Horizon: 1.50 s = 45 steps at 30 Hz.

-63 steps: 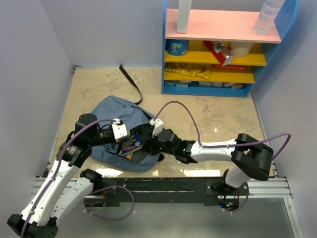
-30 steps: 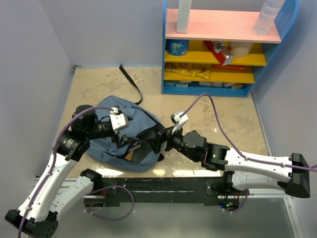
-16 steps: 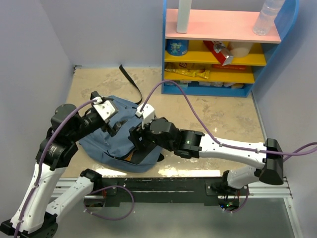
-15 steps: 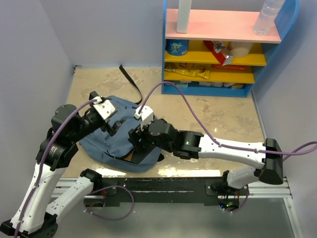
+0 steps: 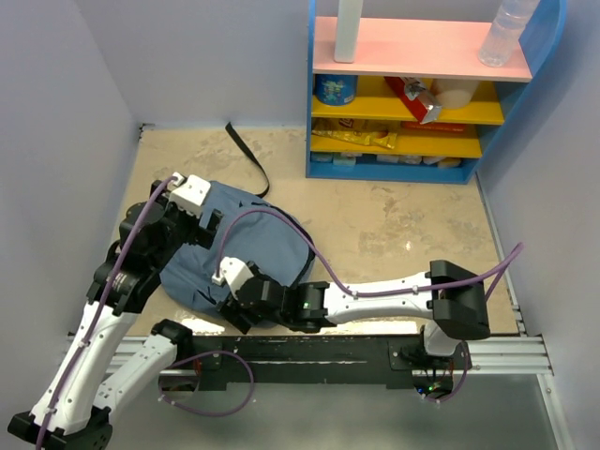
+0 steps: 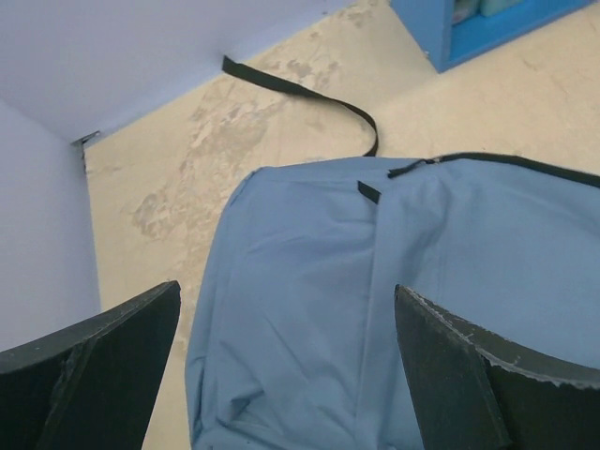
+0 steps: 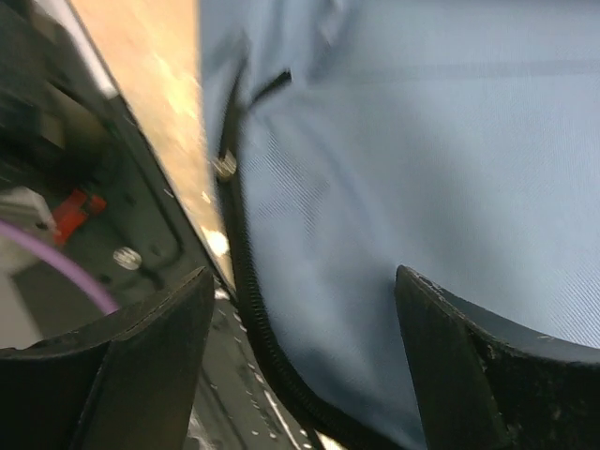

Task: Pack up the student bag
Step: Zip the student bag at the center of the board.

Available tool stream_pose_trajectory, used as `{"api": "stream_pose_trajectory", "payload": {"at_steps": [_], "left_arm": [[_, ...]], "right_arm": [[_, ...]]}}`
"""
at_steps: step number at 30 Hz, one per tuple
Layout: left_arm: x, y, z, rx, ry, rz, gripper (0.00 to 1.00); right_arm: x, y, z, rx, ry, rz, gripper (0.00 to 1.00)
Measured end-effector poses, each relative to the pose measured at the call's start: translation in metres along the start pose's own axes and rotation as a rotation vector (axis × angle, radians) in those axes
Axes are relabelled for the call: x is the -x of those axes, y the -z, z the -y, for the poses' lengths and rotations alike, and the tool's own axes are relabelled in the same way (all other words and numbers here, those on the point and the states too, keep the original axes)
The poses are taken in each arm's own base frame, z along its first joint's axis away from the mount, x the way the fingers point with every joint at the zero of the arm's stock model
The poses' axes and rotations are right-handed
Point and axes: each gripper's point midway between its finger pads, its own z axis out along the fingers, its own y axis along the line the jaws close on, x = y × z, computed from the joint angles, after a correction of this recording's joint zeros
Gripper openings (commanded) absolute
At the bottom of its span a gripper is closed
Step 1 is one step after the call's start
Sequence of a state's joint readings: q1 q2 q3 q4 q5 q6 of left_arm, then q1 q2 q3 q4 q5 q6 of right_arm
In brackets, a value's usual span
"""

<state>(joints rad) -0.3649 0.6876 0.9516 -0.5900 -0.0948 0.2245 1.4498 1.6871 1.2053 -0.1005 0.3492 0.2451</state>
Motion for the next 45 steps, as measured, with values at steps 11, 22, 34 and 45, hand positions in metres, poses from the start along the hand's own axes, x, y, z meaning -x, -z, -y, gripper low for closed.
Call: {"api": "stream_pose_trajectory", "payload": {"at_steps": [11, 22, 34, 45], "left_arm": [[0.015, -0.032, -0.015, 0.087, 0.08, -0.031, 1.0], [0.005, -0.038, -0.028, 0.12, 0.095, -0.07, 1.0], [-0.004, -0.039, -0.066, 0.186, 0.166, -0.084, 1.0], [-0.005, -0.041, -0.067, 0.155, 0.173, -0.072, 1.0]], "right_arm": [[-0.04, 0.004, 0.024, -0.057, -0.06, 0.011, 0.83], [0.086, 0.005, -0.024, 0.118, -0.107, 0.197, 0.76], [0.008, -0.059, -0.013, 0.039, -0.064, -0.081, 0.65], [0.022, -0.065, 0.0, 0.055, -0.166, -0.08, 0.49]]}}
